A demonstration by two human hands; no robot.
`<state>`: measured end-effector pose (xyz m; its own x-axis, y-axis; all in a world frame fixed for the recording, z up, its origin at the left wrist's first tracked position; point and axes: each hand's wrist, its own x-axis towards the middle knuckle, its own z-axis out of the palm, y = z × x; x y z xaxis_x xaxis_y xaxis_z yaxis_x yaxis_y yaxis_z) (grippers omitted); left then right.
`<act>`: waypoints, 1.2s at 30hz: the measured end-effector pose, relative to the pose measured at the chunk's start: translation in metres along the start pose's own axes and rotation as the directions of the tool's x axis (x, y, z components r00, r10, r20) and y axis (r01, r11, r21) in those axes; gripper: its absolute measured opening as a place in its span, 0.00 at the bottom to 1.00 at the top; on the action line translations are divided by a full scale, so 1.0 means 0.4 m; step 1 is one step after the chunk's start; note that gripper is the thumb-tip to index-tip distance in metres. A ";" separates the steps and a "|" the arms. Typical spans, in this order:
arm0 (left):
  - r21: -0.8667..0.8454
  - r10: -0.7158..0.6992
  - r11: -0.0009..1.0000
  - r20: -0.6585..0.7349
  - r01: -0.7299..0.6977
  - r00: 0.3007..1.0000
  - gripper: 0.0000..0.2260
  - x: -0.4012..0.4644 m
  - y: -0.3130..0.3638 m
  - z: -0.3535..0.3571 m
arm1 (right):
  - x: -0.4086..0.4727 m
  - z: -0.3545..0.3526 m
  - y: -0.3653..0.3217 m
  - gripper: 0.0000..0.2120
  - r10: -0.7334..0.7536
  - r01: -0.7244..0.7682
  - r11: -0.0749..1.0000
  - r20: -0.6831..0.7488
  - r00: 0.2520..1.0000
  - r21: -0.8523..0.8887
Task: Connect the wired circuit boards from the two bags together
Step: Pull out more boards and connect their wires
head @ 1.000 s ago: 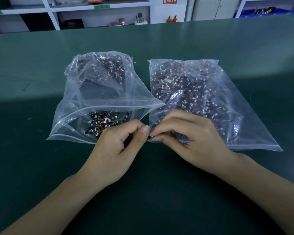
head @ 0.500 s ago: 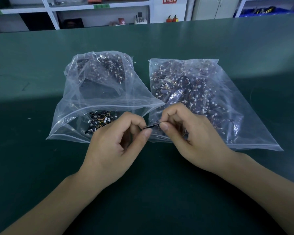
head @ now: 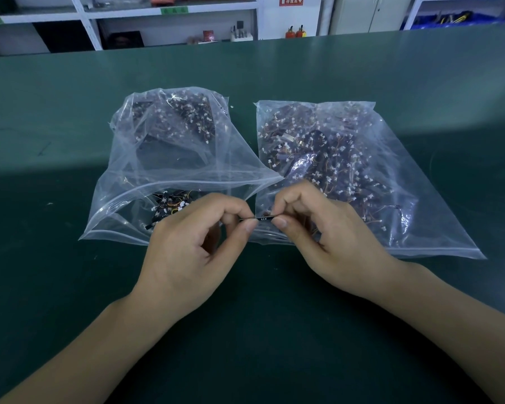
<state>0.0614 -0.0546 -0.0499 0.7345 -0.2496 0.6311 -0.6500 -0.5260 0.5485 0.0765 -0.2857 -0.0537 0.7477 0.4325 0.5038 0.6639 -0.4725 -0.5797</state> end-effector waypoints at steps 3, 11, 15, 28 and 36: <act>0.000 0.001 1.000 0.007 -0.001 1.000 0.02 -0.002 0.001 0.002 | 0.000 0.000 0.001 0.02 0.005 -0.005 1.000 -0.003 1.000 0.009; 0.015 0.026 1.000 0.017 -0.026 1.000 0.02 -0.002 -0.003 0.000 | 0.000 -0.002 0.002 0.02 0.019 -0.019 1.000 0.009 1.000 0.003; 0.012 0.024 1.000 0.019 -0.025 1.000 0.02 -0.003 -0.003 0.001 | -0.001 -0.001 0.002 0.02 0.024 -0.024 1.000 0.029 0.999 0.003; 0.040 0.055 0.998 0.031 -0.056 0.998 0.03 0.000 -0.013 -0.005 | 0.000 -0.003 -0.001 0.03 -0.001 0.001 1.000 0.045 0.999 -0.005; 0.049 0.022 0.999 0.026 -0.024 0.999 0.03 -0.002 -0.009 -0.002 | 0.000 -0.005 0.001 0.02 0.003 -0.003 1.000 0.042 0.999 0.001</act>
<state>0.0632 -0.0517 -0.0518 0.7245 -0.2821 0.6289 -0.6569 -0.5591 0.5059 0.0767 -0.2875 -0.0527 0.7483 0.4631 0.4749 0.6618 -0.4731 -0.5815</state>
